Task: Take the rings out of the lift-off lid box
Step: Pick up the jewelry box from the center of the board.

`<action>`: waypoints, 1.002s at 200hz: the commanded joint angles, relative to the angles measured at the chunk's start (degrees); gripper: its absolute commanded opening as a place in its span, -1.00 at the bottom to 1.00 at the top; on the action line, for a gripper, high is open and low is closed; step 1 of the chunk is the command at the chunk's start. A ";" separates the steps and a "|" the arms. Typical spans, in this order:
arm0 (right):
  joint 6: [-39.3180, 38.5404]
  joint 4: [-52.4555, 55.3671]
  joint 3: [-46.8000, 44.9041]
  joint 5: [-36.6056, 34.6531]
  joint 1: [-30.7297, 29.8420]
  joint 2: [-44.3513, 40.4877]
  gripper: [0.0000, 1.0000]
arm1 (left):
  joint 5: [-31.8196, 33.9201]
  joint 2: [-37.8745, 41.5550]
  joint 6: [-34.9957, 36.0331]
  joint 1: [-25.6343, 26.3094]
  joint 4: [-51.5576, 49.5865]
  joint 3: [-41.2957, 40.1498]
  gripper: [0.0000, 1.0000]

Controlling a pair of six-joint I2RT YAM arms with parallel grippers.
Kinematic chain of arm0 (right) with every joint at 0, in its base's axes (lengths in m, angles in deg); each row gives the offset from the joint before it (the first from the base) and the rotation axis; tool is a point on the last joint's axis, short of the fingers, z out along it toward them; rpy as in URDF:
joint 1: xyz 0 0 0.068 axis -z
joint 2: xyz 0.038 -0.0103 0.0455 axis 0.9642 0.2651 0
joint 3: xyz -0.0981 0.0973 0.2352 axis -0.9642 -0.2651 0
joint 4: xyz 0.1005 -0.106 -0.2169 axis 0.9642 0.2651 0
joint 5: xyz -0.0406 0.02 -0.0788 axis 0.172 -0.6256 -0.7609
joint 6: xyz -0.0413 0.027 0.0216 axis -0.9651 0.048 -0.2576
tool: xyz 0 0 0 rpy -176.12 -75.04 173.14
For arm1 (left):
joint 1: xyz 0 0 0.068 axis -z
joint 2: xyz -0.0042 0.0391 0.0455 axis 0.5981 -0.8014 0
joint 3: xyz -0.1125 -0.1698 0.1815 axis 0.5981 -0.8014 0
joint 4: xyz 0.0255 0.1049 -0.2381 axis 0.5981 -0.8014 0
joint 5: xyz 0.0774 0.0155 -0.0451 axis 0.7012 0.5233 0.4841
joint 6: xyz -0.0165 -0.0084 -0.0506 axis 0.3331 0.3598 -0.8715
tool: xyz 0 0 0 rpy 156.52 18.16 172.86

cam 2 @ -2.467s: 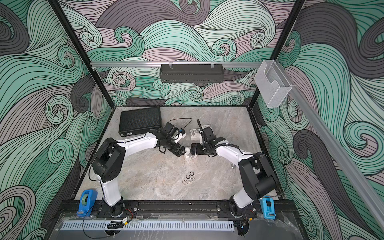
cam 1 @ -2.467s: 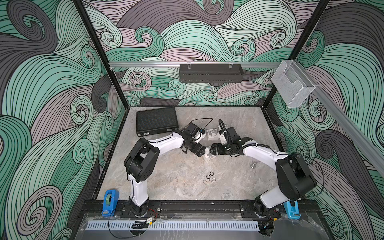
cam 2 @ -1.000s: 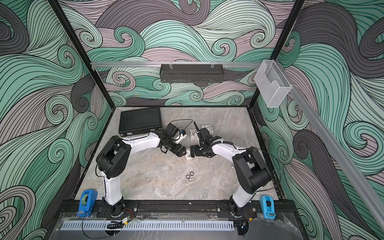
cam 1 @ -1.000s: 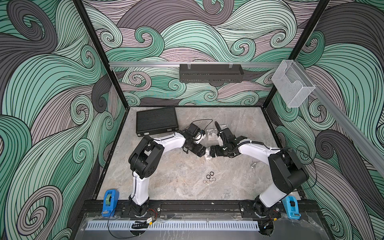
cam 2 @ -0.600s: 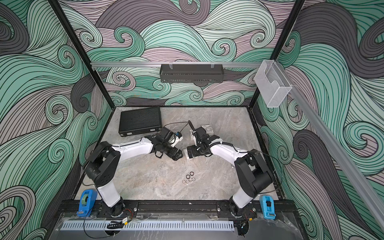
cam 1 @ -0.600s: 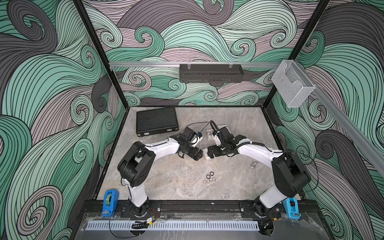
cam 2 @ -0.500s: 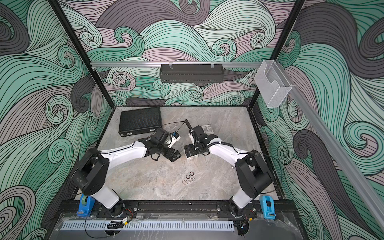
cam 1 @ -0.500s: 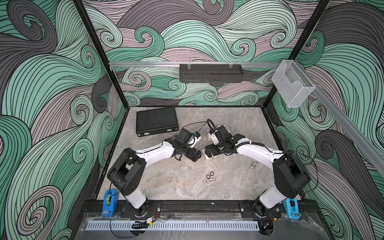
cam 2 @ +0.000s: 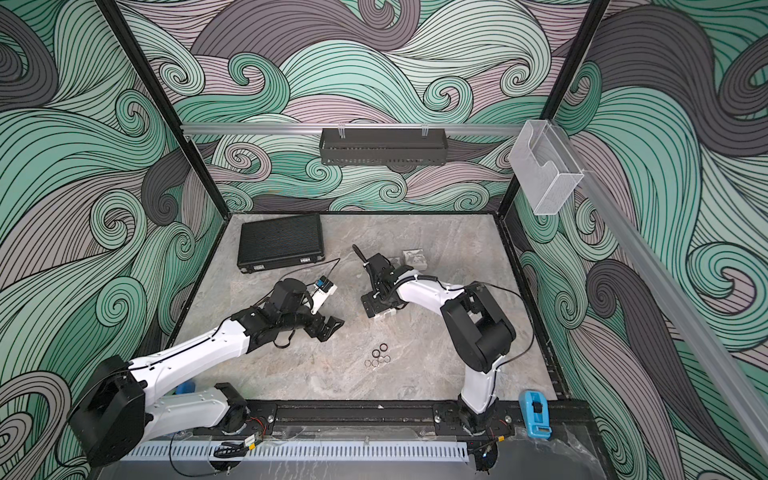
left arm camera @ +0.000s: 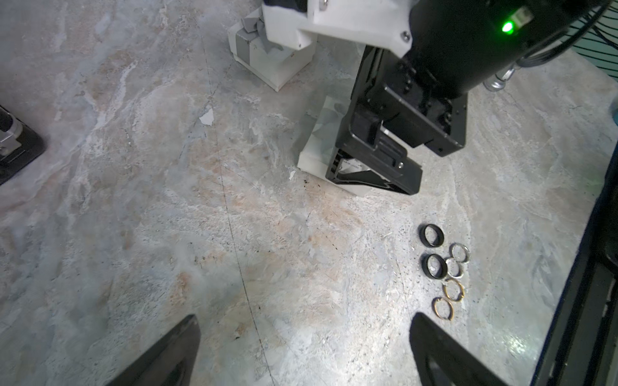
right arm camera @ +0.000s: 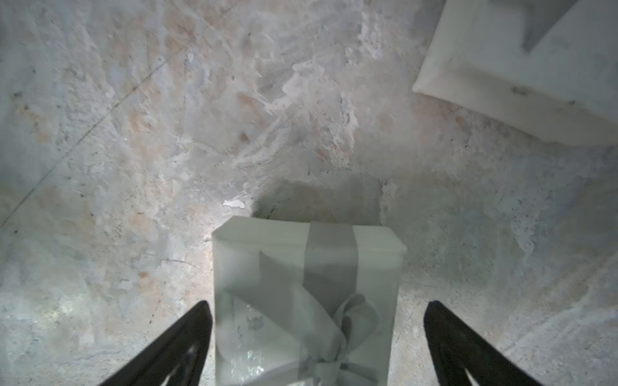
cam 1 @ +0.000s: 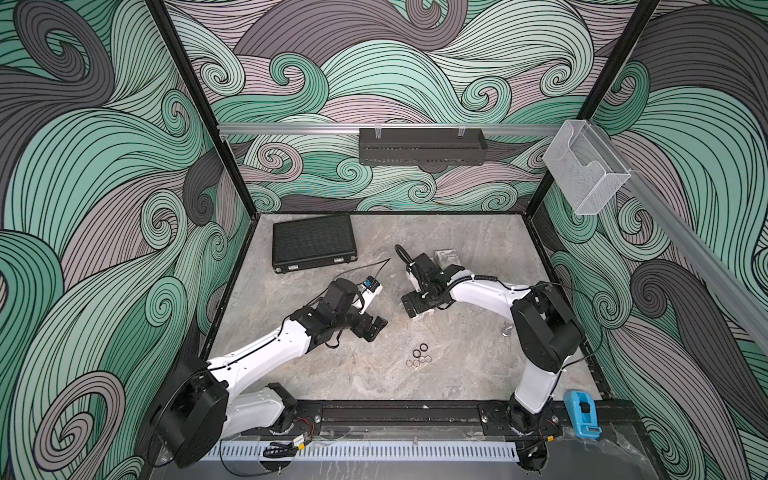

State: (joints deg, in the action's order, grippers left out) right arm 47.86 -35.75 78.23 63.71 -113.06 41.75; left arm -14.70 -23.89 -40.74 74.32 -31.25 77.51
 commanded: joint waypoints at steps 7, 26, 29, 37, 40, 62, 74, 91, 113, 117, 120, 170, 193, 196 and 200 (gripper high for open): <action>2.21 1.67 1.76 -2.56 -0.91 1.31 0.81 | 1.67 1.48 -0.69 0.06 0.49 -0.78 0.97; 3.91 1.72 2.04 -3.07 -1.37 2.10 0.71 | 2.23 1.75 -0.64 0.03 0.31 -1.09 0.96; 4.13 1.69 2.09 -3.12 -1.38 2.19 0.70 | 2.35 1.74 -0.64 0.03 0.31 -1.09 0.96; 4.78 1.65 2.07 -3.20 -1.51 2.46 0.67 | 2.55 1.85 -0.58 -0.01 0.19 -1.09 0.96; 5.01 1.61 2.04 -3.18 -1.41 2.55 0.65 | 2.63 1.83 -0.56 0.03 0.23 -1.09 0.96; 6.42 1.60 2.17 -3.43 -1.54 2.92 0.55 | 2.99 1.96 -0.29 0.03 0.08 -1.16 0.96; 6.96 1.55 2.27 -3.53 -1.57 2.92 0.52 | 3.08 2.17 -0.29 0.03 0.16 -1.27 0.96; 7.50 1.60 2.56 -3.66 -1.64 2.74 0.49 | 3.33 2.44 -0.29 0.03 0.10 -1.44 0.96; 7.95 1.86 3.31 -3.85 -1.64 2.83 0.46 | 3.69 2.92 -0.29 0.03 -0.15 -1.62 0.96; 8.06 1.95 3.48 -3.88 -1.64 2.91 0.46 | 3.77 3.07 -0.29 0.03 -0.13 -1.66 0.96; 8.16 2.00 3.67 -3.87 -1.64 2.96 0.46 | 3.83 3.14 -0.29 0.03 -0.12 -1.70 0.96; 8.68 2.78 10.14 -3.32 -1.64 5.49 0.44 | 4.12 3.59 -0.47 0.03 -0.11 -1.80 0.97; 9.35 3.75 16.43 -3.27 -1.59 9.37 0.44 | 4.05 3.26 -0.47 0.03 -0.12 -1.62 0.97; 9.55 3.84 17.32 -3.32 -1.59 9.99 0.44 | 4.05 3.26 -0.47 0.03 -0.14 -1.62 0.97; 9.68 3.92 18.36 -3.34 -1.56 10.78 0.44 | 4.05 3.24 -0.47 0.03 -0.12 -1.62 0.97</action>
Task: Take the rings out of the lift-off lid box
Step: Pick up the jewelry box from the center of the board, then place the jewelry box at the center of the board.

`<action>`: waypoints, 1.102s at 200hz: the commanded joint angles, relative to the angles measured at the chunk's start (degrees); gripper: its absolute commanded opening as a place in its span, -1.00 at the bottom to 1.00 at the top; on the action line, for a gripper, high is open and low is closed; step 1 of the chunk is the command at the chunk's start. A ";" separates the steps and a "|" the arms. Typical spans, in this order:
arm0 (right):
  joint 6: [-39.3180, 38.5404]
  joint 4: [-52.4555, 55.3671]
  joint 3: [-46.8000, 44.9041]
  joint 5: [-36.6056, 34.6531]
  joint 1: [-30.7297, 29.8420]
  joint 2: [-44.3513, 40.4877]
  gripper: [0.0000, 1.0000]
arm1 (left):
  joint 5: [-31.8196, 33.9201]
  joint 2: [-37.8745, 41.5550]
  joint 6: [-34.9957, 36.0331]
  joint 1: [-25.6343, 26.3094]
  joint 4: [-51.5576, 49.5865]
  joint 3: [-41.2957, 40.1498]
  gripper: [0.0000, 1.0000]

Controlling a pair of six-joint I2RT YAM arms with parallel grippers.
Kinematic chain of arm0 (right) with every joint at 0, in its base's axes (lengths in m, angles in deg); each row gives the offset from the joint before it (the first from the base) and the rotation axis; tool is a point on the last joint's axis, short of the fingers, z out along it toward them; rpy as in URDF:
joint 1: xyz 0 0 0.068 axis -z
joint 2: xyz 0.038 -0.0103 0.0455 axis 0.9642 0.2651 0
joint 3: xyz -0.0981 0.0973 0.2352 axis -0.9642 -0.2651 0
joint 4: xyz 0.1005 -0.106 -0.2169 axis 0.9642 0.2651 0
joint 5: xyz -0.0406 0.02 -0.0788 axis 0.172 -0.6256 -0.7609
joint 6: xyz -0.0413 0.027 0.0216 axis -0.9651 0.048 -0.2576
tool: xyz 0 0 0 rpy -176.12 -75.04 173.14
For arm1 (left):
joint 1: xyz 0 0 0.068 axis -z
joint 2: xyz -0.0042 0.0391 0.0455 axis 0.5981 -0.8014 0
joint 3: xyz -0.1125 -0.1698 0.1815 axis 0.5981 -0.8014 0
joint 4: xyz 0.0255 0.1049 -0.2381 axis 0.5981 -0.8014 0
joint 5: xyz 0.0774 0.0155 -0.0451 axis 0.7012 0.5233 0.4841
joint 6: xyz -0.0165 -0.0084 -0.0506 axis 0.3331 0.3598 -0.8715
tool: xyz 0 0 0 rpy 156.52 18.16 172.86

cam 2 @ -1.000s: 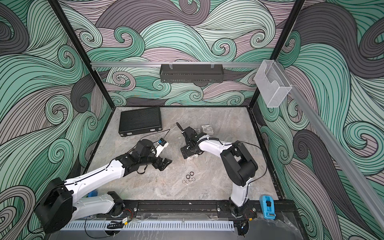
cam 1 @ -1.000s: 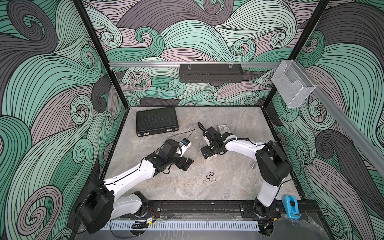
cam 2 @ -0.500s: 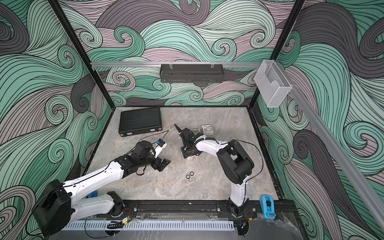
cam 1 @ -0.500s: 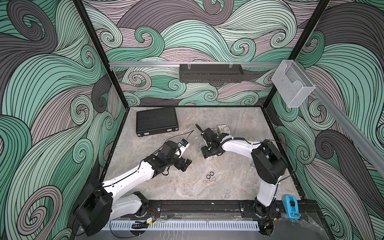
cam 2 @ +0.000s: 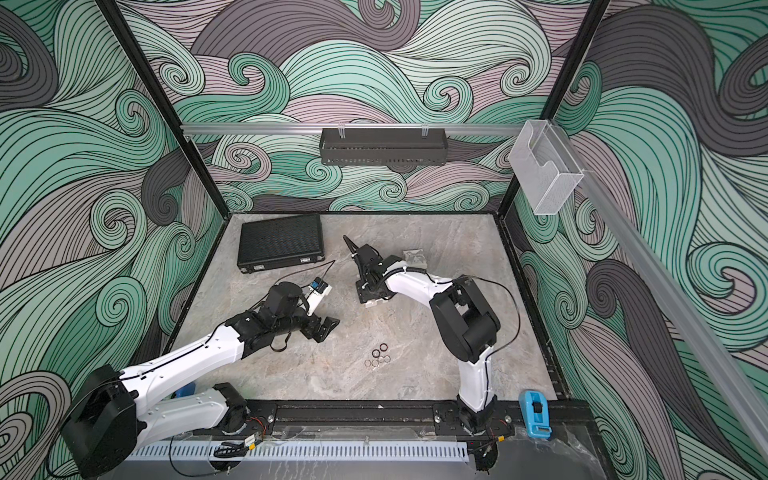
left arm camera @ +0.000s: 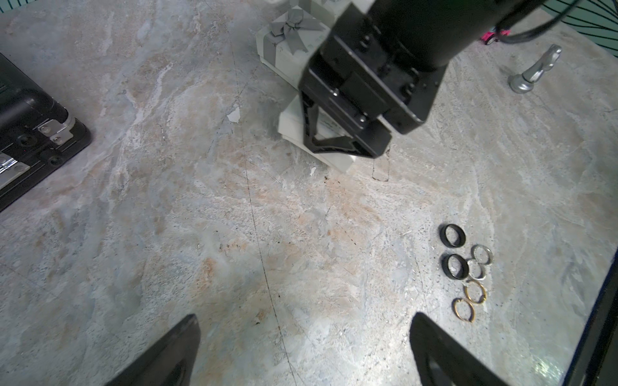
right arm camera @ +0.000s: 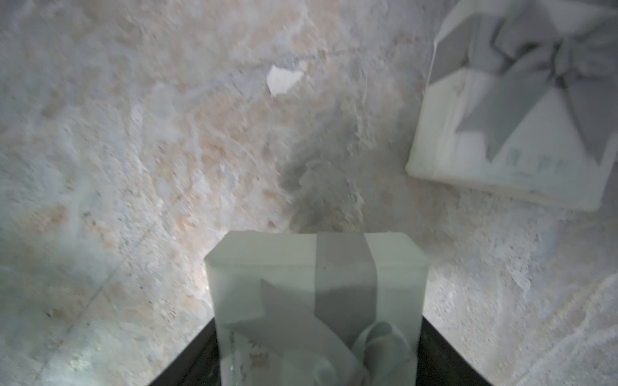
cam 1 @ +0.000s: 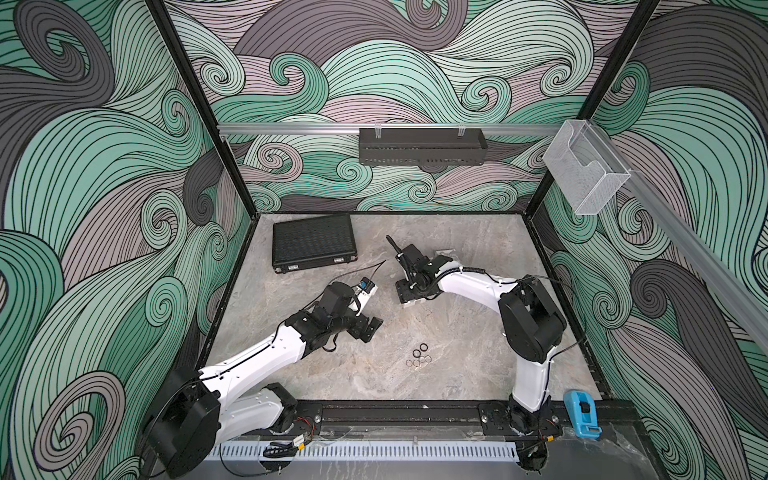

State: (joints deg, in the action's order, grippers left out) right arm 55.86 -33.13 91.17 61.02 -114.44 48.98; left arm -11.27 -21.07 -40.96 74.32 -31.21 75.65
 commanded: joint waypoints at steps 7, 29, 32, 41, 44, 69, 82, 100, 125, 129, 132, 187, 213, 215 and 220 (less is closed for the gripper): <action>2.16 1.39 7.47 -0.85 -0.22 5.07 0.44 | 0.62 0.42 -0.25 0.03 -0.17 0.24 0.97; 3.51 1.61 13.03 -2.34 -0.18 9.96 0.46 | 0.62 0.81 -0.34 0.03 -0.22 0.07 0.97; 3.56 1.78 13.76 -2.48 -0.09 10.62 0.46 | 0.69 0.85 -0.34 0.03 -0.17 0.06 0.97; 3.89 2.31 15.93 -3.04 -0.09 12.54 0.46 | 0.79 1.11 -0.34 0.03 -0.17 -0.03 0.97; 4.05 2.53 16.66 -3.29 -0.09 13.07 0.46 | 0.83 1.24 -0.34 0.03 -0.21 -0.09 0.97; 4.87 3.54 20.30 -4.87 0.17 16.60 0.46 | 1.78 1.97 -0.43 0.03 0.07 -0.61 0.97; 4.97 3.50 21.58 -5.27 0.43 17.66 0.46 | 2.28 2.13 -0.60 0.03 0.45 -0.98 0.97; 4.77 3.80 23.41 -5.34 0.86 18.67 0.47 | 2.46 2.04 -0.69 0.03 0.71 -1.17 0.97; 3.91 4.59 24.47 -4.94 1.14 18.51 0.76 | 2.72 1.82 -0.62 0.03 0.41 -0.92 0.97; 3.63 4.56 24.31 -4.73 1.21 18.26 0.84 | 2.79 1.82 -0.60 0.03 0.35 -0.84 0.97; 3.50 4.60 24.22 -4.64 1.20 18.05 0.89 | 2.81 1.93 -0.53 0.03 0.31 -0.78 0.97; -3.54 3.80 16.53 -4.27 2.61 -0.12 1.00 | 13.57 7.28 1.21 -0.05 -0.71 6.09 0.97; -11.86 -7.40 0.82 -6.54 2.95 -19.94 1.00 | 29.21 10.08 0.92 -0.46 0.90 8.33 0.97; -12.29 -8.75 -1.00 -7.27 3.04 -21.69 1.00 | 30.86 10.30 0.83 -0.60 1.03 8.28 0.97; -13.92 -11.96 -5.76 -9.37 3.17 -26.07 1.00 | 33.79 10.82 0.72 -0.94 1.63 7.88 0.97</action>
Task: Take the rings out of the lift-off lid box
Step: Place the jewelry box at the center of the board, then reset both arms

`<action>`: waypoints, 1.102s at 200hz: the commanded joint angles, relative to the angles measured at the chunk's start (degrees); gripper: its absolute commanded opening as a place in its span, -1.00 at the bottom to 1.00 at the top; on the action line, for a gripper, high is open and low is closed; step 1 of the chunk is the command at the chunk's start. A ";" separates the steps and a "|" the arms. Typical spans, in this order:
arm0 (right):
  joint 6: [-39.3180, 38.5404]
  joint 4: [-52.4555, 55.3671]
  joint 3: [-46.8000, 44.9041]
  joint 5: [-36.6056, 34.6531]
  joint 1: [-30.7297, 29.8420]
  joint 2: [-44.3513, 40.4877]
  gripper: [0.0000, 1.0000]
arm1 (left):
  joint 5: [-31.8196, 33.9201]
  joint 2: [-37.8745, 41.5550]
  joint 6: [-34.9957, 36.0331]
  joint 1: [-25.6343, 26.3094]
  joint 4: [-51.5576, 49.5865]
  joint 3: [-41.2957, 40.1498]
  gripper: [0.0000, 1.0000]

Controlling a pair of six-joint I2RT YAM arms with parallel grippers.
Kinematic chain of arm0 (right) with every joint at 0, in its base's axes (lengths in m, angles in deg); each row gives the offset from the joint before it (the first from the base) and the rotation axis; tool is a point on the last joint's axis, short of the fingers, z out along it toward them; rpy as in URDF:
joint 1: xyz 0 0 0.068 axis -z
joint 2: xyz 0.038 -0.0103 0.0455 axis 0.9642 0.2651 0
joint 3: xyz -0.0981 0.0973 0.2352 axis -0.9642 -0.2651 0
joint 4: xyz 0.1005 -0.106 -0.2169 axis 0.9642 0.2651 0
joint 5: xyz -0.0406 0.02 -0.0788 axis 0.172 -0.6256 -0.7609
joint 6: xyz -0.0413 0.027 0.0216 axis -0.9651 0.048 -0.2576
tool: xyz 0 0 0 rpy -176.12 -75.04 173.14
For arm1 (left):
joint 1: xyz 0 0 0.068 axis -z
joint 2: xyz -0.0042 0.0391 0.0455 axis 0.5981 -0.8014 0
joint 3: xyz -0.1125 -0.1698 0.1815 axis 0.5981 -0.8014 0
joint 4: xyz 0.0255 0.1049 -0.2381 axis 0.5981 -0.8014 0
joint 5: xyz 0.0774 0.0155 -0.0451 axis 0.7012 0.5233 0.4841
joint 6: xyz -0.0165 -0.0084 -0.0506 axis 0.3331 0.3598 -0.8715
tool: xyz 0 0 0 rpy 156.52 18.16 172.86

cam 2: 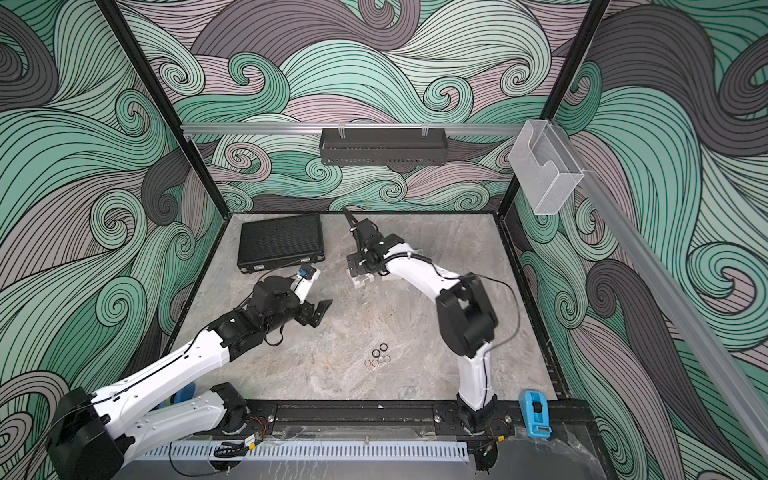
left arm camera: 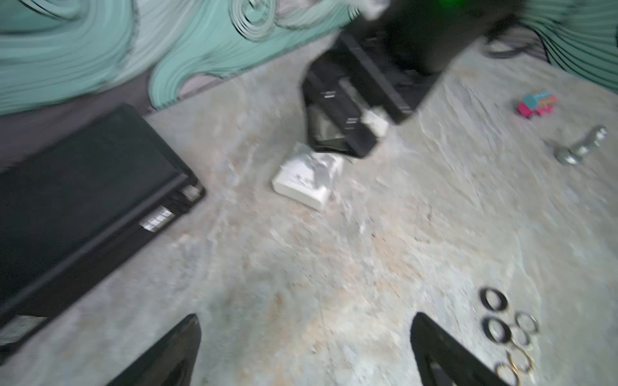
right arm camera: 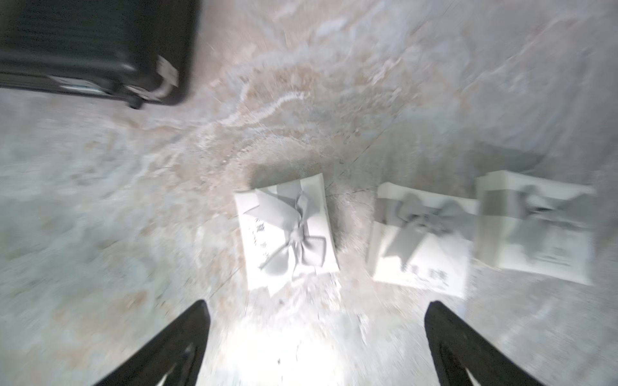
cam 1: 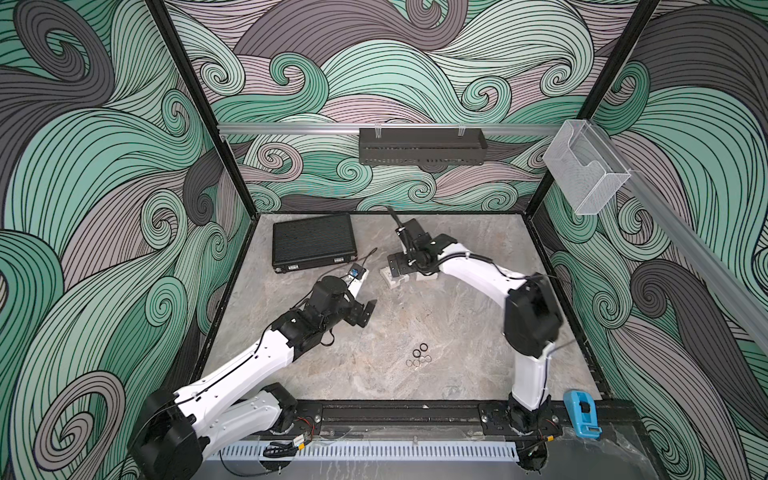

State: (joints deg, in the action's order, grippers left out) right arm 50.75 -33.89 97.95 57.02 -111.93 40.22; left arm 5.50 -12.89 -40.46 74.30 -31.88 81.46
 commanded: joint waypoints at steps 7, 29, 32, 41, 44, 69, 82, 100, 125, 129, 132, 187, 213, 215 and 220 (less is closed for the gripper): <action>-10.71 -18.16 -19.85 -8.59 1.82 -23.33 1.00 | 20.28 3.52 0.17 -1.88 3.30 0.93 0.97; -12.30 -32.82 -41.74 -11.53 9.58 -39.87 1.00 | 20.40 6.78 1.16 -7.78 10.52 -6.45 0.97; -13.03 -35.29 -45.04 -11.42 10.66 -41.66 1.00 | 19.92 7.17 1.49 -8.69 11.97 -7.81 0.97; -15.84 -44.40 -54.68 -12.68 12.61 -46.41 1.00 | 19.88 8.06 1.74 -11.27 16.31 -11.52 0.97; -17.43 -46.83 -57.60 -12.86 13.03 -47.83 1.00 | 19.97 8.12 1.85 -11.99 17.51 -12.55 0.97; -21.01 -56.98 -69.62 -15.27 16.88 -52.79 1.00 | 21.24 6.44 1.95 -17.62 21.46 -16.90 0.97; -21.04 -57.56 -70.29 -15.19 19.37 -50.86 1.00 | 19.79 4.37 1.97 -20.16 22.81 -17.76 0.97; -21.20 -63.61 -71.84 -13.90 22.53 -45.52 1.00 | 17.20 0.54 1.81 -23.26 26.68 -19.12 0.97; -18.22 -71.50 -72.69 -10.47 27.11 -36.42 1.00 | 13.73 -5.95 1.12 -26.72 30.84 -19.59 0.97; -18.05 -73.07 -72.63 -10.25 27.54 -35.23 1.00 | 12.94 -6.84 1.02 -27.24 31.62 -19.64 0.97; -18.05 -73.84 -72.46 -10.23 27.69 -34.37 1.00 | 12.37 -7.52 0.93 -27.64 32.13 -19.70 0.97; -16.80 -85.22 -69.61 -3.96 31.72 -21.21 1.00 | -1.52 -17.41 -2.80 -35.22 40.53 -17.42 0.97; -17.53 -91.55 -68.28 -3.91 31.67 -13.36 1.00 | -2.87 -19.70 -3.24 -37.67 38.47 -14.74 0.97; -17.41 -90.62 -67.94 -3.70 31.78 -13.61 1.00 | -3.03 -19.80 -3.09 -37.74 39.10 -14.90 0.97; -16.74 -86.93 -67.00 -2.68 32.44 -14.79 1.00 | -3.22 -19.96 -2.39 -37.93 41.21 -15.66 0.97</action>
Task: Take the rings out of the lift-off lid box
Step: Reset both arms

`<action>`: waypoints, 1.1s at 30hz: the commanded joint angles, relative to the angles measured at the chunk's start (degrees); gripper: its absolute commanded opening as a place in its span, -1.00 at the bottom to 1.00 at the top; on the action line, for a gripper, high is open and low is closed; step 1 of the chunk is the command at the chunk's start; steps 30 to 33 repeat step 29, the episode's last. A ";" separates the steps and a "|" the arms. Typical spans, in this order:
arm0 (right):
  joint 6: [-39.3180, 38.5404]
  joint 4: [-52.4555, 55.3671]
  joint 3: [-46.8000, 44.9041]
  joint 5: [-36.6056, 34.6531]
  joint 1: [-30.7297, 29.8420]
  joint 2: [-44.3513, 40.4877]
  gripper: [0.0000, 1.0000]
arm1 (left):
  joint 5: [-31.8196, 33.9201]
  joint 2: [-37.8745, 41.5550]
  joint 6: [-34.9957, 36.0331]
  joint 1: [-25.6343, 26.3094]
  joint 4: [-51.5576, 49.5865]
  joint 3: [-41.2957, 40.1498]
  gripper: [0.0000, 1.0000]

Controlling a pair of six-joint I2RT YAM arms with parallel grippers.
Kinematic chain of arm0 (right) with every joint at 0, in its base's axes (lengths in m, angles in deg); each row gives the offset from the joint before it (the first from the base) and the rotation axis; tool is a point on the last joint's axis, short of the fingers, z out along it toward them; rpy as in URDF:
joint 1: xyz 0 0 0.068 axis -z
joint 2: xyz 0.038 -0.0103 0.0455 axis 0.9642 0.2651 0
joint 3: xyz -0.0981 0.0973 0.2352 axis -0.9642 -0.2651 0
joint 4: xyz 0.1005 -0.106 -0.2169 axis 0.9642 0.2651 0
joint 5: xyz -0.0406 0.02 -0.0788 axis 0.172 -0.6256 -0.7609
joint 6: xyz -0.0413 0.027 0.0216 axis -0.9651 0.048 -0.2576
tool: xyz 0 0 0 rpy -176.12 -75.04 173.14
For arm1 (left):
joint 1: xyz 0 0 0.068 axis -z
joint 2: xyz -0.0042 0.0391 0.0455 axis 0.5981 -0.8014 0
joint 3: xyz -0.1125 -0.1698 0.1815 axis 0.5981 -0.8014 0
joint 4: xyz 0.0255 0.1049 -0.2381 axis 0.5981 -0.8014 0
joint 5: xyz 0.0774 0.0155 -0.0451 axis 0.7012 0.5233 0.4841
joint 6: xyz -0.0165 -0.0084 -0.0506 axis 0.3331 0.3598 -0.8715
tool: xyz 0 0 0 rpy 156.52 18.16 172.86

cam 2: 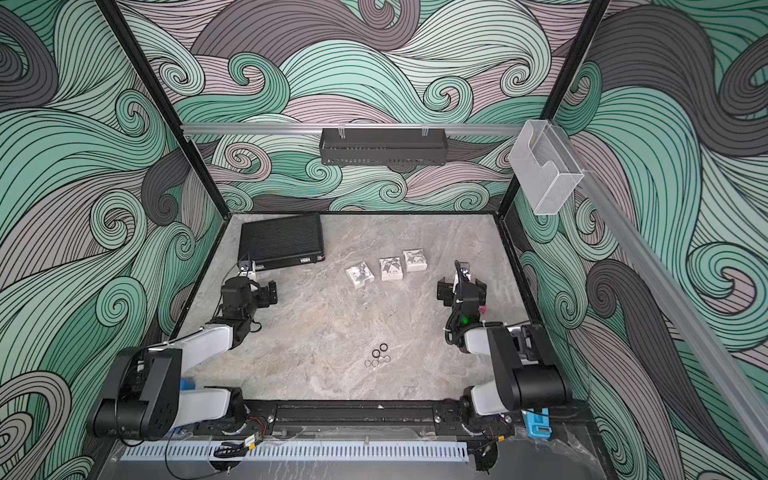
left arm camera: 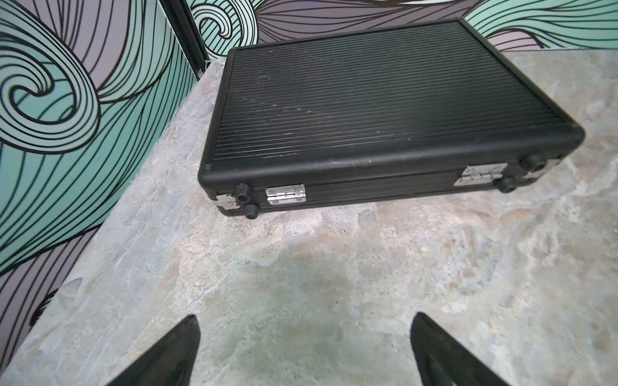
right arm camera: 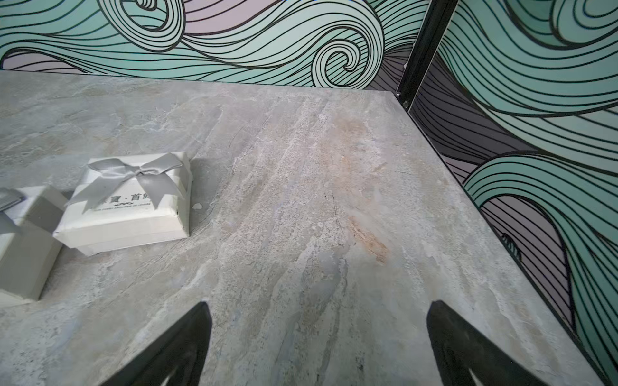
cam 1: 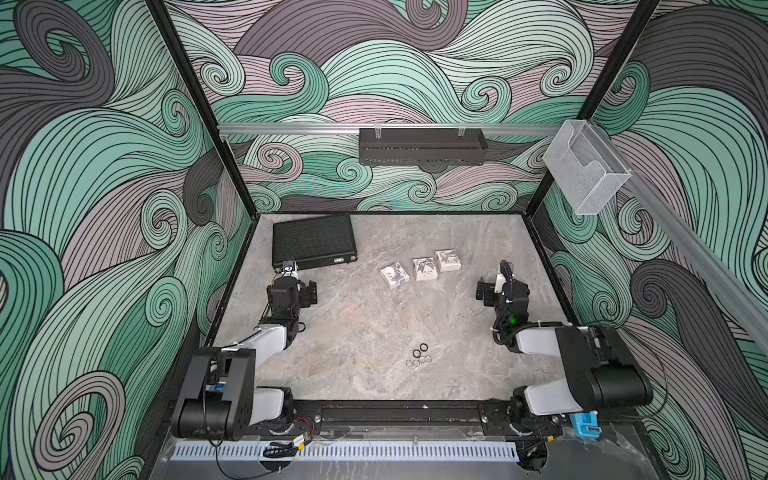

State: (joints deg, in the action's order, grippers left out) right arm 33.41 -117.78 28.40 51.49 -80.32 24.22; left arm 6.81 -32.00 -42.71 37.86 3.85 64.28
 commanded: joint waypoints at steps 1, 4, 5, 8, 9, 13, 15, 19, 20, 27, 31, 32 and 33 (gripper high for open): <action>0.73 -2.11 2.78 3.00 0.93 0.98 1.00 | -4.58 -0.86 -0.03 -1.57 5.83 1.29 0.97; 1.84 -0.61 3.65 5.42 2.48 1.46 1.00 | -4.68 -9.54 -0.69 -3.26 23.62 -3.47 0.97; 1.84 -0.29 3.69 5.42 2.53 1.11 1.00 | -6.13 -11.77 -0.04 -3.43 24.95 -2.81 0.97; 1.91 0.62 3.74 5.55 2.58 0.83 1.00 | -8.36 -13.15 0.57 -3.85 15.59 2.59 0.97; 1.93 0.46 3.80 5.66 2.59 0.95 1.00 | -8.23 -11.75 -0.96 -4.31 8.66 4.75 0.97; 1.93 0.88 3.88 5.62 2.64 0.78 1.00 | -8.91 -12.96 -0.09 -4.53 13.36 3.54 0.97; 1.93 1.54 3.97 5.75 2.62 0.60 1.00 | -8.62 -12.44 -0.75 -4.48 10.54 4.26 0.97; 1.93 1.31 4.00 5.71 2.62 0.73 1.00 | -8.78 -11.98 -0.92 -4.54 9.28 4.67 0.97; 1.93 1.34 4.02 5.71 2.62 0.70 1.00 | -8.86 -12.55 -0.47 -4.50 11.25 4.16 0.97; 2.01 1.80 4.30 5.97 2.71 0.81 1.00 | -8.80 -12.05 -0.81 -4.57 9.84 4.44 0.97; 2.01 1.56 4.15 5.98 2.71 0.74 1.00 | -8.83 -12.04 -0.83 -4.55 10.10 4.40 0.97; 2.01 1.56 4.15 5.98 2.71 0.74 1.00 | -8.83 -12.04 -0.83 -4.55 10.10 4.40 0.97; 2.01 1.56 4.15 5.98 2.71 0.74 1.00 | -8.83 -12.04 -0.83 -4.55 10.10 4.40 0.97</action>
